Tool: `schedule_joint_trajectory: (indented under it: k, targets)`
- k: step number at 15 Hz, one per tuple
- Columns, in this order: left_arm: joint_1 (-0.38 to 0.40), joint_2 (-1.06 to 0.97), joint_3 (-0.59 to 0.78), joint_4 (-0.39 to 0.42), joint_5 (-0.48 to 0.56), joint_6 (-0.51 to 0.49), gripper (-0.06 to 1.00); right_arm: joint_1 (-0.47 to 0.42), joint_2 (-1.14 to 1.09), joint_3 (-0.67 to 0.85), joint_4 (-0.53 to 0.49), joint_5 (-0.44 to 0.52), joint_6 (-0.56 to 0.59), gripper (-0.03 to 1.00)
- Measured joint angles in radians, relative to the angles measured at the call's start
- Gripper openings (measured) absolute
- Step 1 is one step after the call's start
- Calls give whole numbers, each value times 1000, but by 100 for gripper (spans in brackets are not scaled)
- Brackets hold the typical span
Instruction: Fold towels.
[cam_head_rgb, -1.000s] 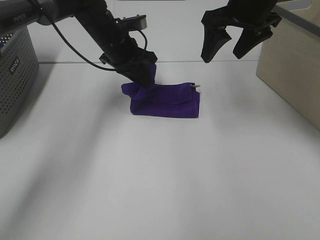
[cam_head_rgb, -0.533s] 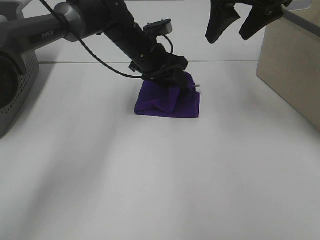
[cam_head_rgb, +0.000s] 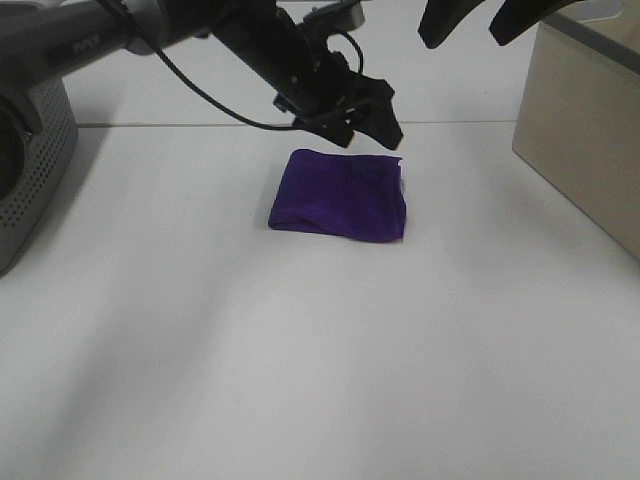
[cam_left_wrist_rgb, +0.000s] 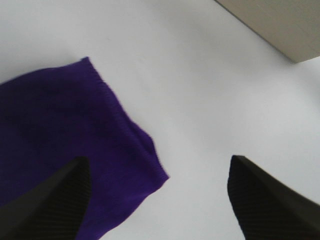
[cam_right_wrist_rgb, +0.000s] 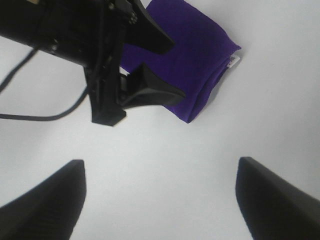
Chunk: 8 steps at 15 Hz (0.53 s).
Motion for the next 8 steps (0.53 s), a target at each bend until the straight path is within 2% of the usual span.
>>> schedule_joint_trajectory:
  k: [1, 2, 3, 4, 5, 8]
  targets:
    - [18, -25, -26, 100, 38, -43, 70, 0, -11, 0, -15, 0, 12, 80]
    - [28, -38, -38, 166, 63, -74, 70, -7, -17, 0, -32, 1, 36, 80]
    - [47, -60, -57, 293, 117, -141, 70, -13, -19, 0, -38, 2, 47, 80]
    - [65, -79, -75, 414, 161, -205, 70, -45, -20, 0, -44, 2, 69, 80]
    - [122, -108, -93, 525, 182, -289, 70, -148, -20, 0, -41, 2, 83, 80]
    - [199, -169, -58, 541, 186, -314, 70, -247, -33, 0, -56, 2, 87, 80]
